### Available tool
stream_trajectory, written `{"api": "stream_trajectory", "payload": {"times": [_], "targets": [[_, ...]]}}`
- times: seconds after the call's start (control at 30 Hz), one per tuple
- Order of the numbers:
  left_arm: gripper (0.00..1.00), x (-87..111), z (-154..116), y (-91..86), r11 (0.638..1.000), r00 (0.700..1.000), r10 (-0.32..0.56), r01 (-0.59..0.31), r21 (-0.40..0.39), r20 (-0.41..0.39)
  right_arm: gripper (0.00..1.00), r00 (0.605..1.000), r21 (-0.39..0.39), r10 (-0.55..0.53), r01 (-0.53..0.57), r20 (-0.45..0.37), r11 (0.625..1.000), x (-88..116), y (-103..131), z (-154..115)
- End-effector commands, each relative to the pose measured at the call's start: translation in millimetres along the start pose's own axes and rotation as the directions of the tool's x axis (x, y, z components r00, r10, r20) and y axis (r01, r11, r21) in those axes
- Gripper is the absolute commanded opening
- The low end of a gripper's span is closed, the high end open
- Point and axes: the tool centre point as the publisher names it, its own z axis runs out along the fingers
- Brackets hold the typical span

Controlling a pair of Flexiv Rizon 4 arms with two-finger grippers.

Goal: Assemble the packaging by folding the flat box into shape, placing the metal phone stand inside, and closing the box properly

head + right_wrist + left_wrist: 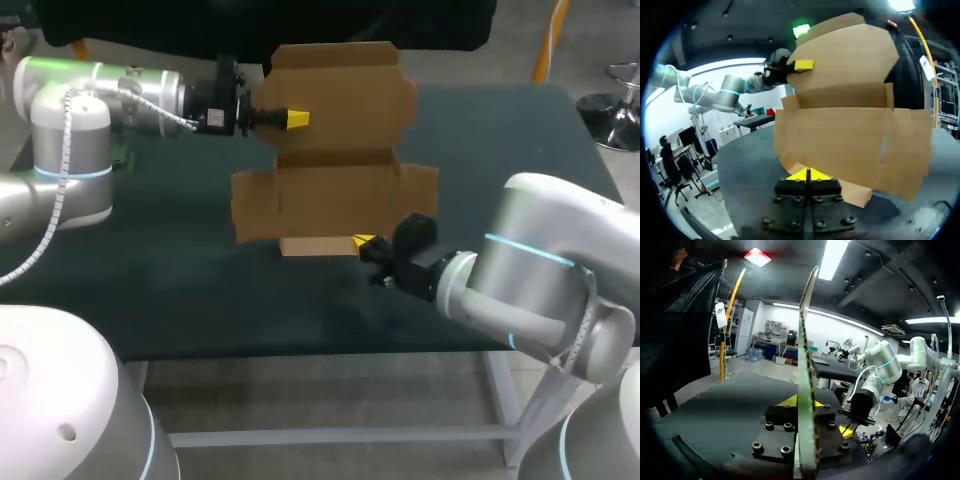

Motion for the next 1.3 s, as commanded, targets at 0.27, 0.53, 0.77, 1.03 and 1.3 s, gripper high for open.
{"api": "stream_trajectory", "payload": {"times": [0.27,0.53,0.77,1.03,1.3], "targets": [[0.00,3.6,-1,1.1,1.000,1.000,0.012,-0.013,-0.021,-0.028,0.00,0.997,-0.014,0.038,-0.037,0.072,0.999,4,-9,20],[0.00,3.3,-1,1.4,1.000,1.000,0.010,-0.011,-0.023,-0.028,0.00,0.997,-0.014,0.038,-0.037,0.072,0.999,4,-9,20],[0.00,3.3,-1,1.4,1.000,1.000,0.010,-0.011,-0.023,-0.028,0.00,0.994,0.020,0.080,-0.082,0.081,0.996,3,-26,47],[0.00,3.3,-1,1.4,1.000,1.000,0.010,-0.011,-0.023,-0.028,0.00,0.991,0.032,0.066,-0.070,0.116,0.997,6,-31,65],[0.00,3.3,-1,1.4,1.000,1.000,0.010,-0.011,-0.023,-0.028,0.00,0.987,0.033,0.080,-0.085,0.141,0.996,4,-36,74]]}}
